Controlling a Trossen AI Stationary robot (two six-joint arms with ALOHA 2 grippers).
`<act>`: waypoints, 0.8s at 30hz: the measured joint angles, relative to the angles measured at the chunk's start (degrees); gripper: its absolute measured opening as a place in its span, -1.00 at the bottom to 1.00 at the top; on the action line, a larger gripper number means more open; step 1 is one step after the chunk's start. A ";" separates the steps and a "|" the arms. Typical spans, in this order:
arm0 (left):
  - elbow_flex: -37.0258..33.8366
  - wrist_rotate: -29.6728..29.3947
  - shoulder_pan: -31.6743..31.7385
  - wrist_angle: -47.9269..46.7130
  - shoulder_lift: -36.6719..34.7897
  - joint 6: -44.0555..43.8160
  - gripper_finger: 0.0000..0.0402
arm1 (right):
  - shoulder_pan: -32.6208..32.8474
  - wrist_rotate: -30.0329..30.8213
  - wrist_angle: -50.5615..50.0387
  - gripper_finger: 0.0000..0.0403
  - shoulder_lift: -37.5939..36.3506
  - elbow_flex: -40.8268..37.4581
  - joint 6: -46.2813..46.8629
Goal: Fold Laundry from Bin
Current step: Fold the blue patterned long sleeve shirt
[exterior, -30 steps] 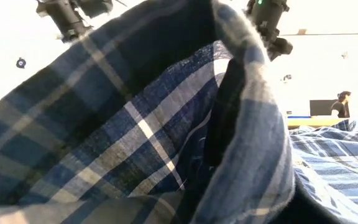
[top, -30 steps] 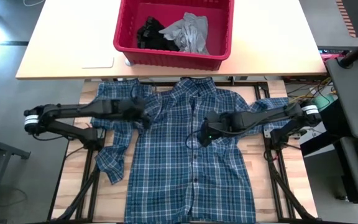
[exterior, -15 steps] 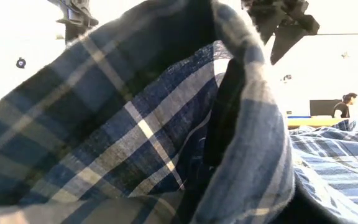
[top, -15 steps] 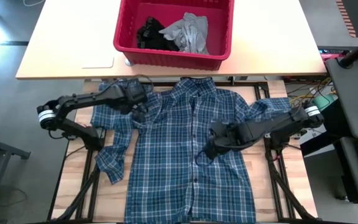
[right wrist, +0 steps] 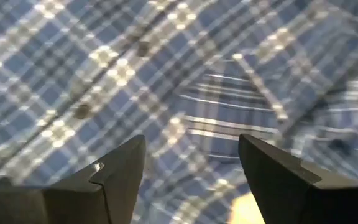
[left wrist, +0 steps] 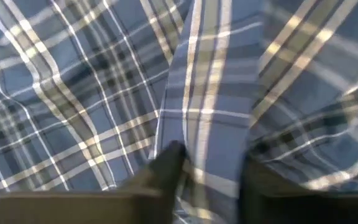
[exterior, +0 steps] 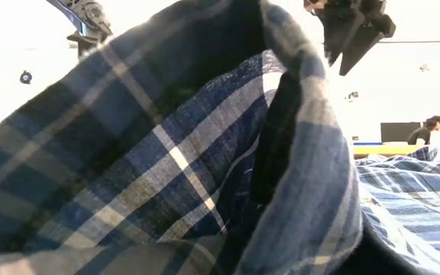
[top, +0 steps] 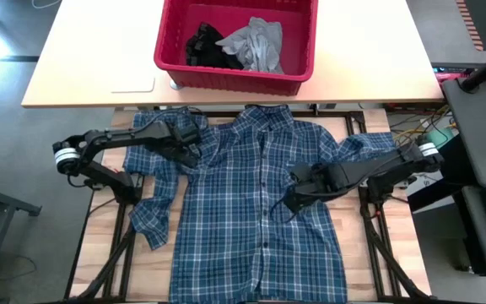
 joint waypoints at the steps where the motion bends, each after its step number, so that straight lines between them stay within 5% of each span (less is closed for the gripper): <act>1: 0.89 0.00 0.00 -0.77 -0.29 0.07 -0.79 | -0.18 0.71 -1.67 0.20 -0.61 0.00 0.17; 9: 15.59 0.49 -0.72 -9.18 -4.90 1.16 -0.99 | -0.42 2.85 -5.57 0.02 -4.43 -4.11 -0.39; 17: 30.99 -3.86 -2.47 -30.82 -9.00 -3.86 -1.00 | -4.71 3.93 -2.56 0.11 -10.66 -12.70 -1.56; 24: 26.05 -2.91 -2.15 -30.18 -16.53 -9.28 -1.00 | -17.02 0.26 13.43 0.29 -17.42 -20.89 -18.21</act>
